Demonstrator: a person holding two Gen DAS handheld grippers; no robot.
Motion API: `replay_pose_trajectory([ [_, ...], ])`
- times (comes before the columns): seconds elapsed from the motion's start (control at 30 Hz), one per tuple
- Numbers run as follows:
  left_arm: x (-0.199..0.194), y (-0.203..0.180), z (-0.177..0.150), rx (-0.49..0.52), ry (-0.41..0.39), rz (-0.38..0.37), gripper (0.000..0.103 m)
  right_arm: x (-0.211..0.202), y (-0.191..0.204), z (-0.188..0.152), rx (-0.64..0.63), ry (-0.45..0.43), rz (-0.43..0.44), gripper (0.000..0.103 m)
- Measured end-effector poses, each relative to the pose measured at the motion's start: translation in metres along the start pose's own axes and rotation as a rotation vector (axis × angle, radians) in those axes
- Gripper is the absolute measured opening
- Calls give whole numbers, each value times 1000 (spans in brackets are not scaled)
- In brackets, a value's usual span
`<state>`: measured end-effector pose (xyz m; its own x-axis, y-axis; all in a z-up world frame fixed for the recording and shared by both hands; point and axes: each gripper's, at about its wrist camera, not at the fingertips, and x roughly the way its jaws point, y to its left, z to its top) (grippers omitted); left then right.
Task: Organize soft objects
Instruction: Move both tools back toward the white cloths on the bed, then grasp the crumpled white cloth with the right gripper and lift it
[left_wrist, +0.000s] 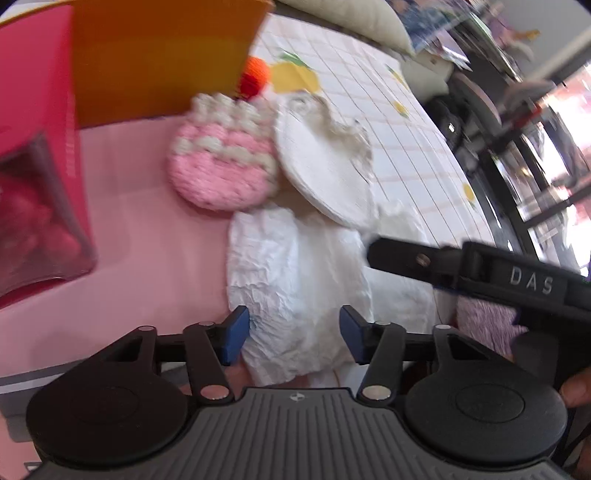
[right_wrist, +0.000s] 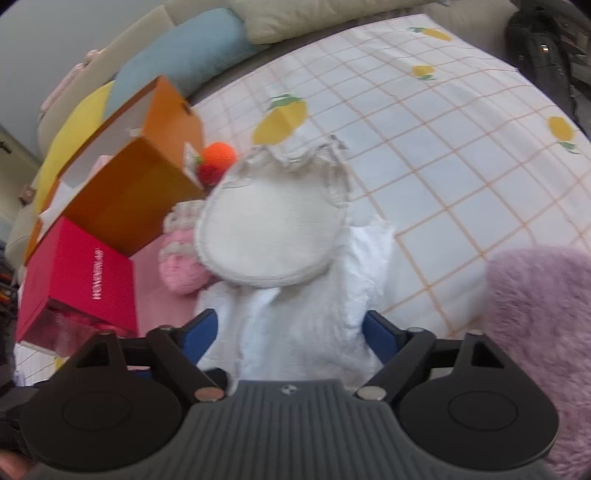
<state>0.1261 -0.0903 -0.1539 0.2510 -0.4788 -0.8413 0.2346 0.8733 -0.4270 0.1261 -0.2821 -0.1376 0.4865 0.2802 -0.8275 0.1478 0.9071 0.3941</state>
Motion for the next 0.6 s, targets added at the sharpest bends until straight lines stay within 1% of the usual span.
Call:
replay_pose_trajectory([
  [0.1,4,-10,-4,57,14,-20,56,10,11,-2,-45,35,31,91],
  [0.17,4,-16,-6,102,18,-48,53,17,16,-3,-74,69,17,91],
  [0.3,6,-31,-9,161,20,-110,51,27,22,-6,-124,106,-31,90],
  [0.37,6,-37,-9,174,14,-122,51,32,24,-8,-153,123,-69,83],
  [0.43,6,-39,-8,171,12,-123,51,32,26,-9,-183,122,-99,73],
  [0.47,4,-39,-7,170,10,-121,51,32,27,-10,-196,121,-112,70],
  [0.53,0,-39,-6,170,-2,-117,51,32,28,-11,-217,118,-135,58],
  [0.57,-1,-40,-5,171,-3,-113,51,31,28,-11,-224,116,-136,53],
  [0.6,-2,-40,-5,171,-3,-106,51,31,27,-11,-219,116,-123,45],
])
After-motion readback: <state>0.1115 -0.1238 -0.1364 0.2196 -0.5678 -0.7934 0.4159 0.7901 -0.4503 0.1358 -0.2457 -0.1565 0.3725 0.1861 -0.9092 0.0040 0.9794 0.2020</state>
